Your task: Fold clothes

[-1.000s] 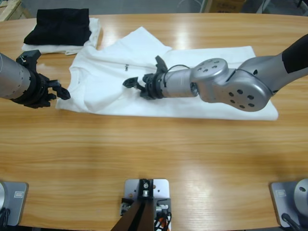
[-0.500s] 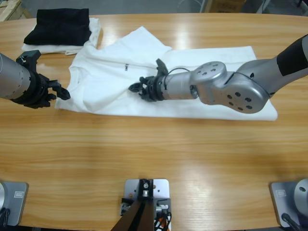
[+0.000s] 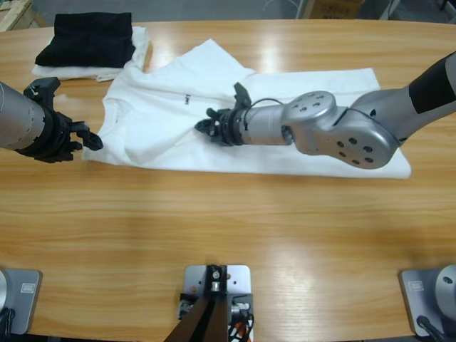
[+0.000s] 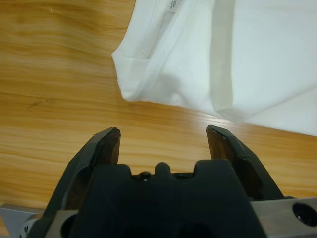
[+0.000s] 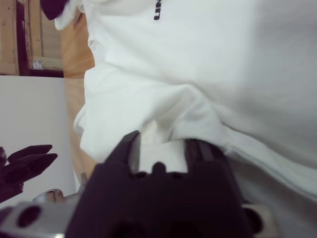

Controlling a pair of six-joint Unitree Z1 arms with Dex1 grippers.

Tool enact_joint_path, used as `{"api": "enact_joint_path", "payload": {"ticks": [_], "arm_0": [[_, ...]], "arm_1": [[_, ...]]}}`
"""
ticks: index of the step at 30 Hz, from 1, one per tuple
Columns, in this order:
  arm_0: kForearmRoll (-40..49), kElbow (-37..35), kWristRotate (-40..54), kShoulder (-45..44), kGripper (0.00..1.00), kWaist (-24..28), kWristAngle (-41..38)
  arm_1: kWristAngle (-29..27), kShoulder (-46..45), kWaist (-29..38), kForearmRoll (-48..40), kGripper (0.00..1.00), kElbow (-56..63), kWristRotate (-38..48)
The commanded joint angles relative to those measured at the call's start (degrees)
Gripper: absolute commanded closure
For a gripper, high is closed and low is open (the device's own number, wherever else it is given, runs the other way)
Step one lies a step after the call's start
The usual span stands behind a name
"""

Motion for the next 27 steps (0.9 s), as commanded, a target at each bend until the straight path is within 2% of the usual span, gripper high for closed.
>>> {"api": "enact_joint_path", "payload": {"ticks": [1,5,6,9,11,16,18,21,24,27], "arm_0": [[-0.5,1.8,0.5,1.5,0.331,0.7,-0.5],[-0.5,1.8,0.4,1.5,0.331,0.7,-0.5],[-0.5,1.8,0.5,1.5,0.331,0.7,-0.5],[-0.8,1.8,0.4,1.7,0.331,0.7,-0.5],[-1.1,1.8,0.4,1.9,0.331,0.7,-0.6],[-1.2,2.5,0.3,1.2,0.331,0.7,-0.7],[-1.2,3.0,0.4,1.2,0.331,0.7,-0.7],[-1.7,2.9,0.4,1.4,0.331,0.7,-0.7],[-1.8,3.1,0.4,1.4,0.331,0.7,-0.9],[-1.8,3.4,0.4,1.4,0.331,0.7,-1.0]], "arm_1": [[-0.9,3.3,-0.7,-0.8,0.851,1.5,-0.8],[-1.0,3.3,-0.7,-0.7,0.865,1.6,-0.8],[-1.1,3.1,-0.8,-0.7,0.915,1.7,-0.8],[-0.8,1.1,-0.8,1.5,0.925,1.7,-0.8],[-1.1,-0.8,-0.8,3.8,1.0,1.4,-2.1],[-2.1,-0.9,-0.9,5.1,1.0,1.2,-2.6],[-1.9,-2.8,-0.9,10.0,1.0,0.1,-2.5],[-1.6,-7.3,-0.9,23.4,1.0,-4.1,-4.2],[0.1,-11.7,-2.0,32.9,1.0,-8.0,-6.6],[1.4,-15.0,-3.4,36.0,1.0,-9.3,-8.0]]}}
